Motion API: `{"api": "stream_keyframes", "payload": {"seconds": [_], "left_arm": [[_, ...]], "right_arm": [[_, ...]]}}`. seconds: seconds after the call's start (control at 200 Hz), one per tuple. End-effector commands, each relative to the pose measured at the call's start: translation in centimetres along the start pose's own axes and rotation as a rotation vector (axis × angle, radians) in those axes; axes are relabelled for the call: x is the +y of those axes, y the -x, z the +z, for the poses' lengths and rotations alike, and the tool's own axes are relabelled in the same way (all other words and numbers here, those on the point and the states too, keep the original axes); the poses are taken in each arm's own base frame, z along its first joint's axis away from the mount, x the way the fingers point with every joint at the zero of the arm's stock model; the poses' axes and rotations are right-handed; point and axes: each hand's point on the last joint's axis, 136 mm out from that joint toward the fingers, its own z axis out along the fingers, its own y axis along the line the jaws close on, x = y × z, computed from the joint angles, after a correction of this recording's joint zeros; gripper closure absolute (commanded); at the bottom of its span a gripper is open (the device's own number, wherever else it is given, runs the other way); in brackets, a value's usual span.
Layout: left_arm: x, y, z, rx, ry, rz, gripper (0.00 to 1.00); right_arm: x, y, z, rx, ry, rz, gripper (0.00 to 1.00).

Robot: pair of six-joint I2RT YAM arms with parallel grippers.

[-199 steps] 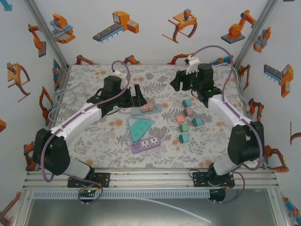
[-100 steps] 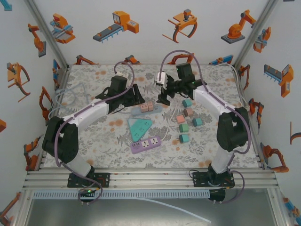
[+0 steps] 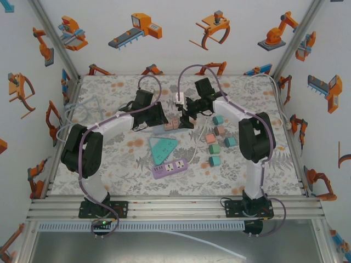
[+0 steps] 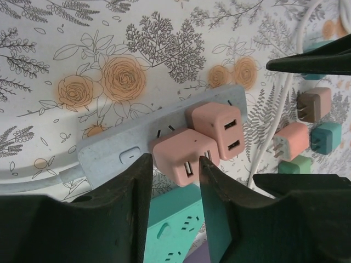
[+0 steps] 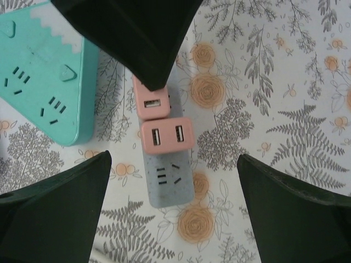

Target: Pull the plug off the socket

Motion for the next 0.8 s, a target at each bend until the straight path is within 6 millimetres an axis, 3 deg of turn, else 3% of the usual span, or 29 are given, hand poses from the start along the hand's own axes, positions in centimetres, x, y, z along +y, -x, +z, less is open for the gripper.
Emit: {"api": "stream_keyframes", "payload": {"seconds": [0.0, 0.446, 0.626, 0.796], "left_arm": [[-0.5, 0.3, -0.1, 0.008, -0.018, -0.017, 0.64], [1.1, -2.2, 0.7, 0.086, 0.020, -0.010, 0.70], [1.3, -2.9, 0.8, 0.110, 0.021, -0.001, 0.71], [1.6, -3.8, 1.1, 0.132, 0.026, 0.006, 0.71]], "right_arm": [[0.3, 1.4, 1.3, -0.054, 0.050, -0.032, 0.18], [0.4, -0.9, 4.2, 0.002, 0.085, -0.015, 0.33], [0.6, -1.4, 4.3, 0.022, 0.090, -0.021, 0.44], [0.7, -0.7, 4.0, 0.019, 0.093, -0.039, 0.53]]}}
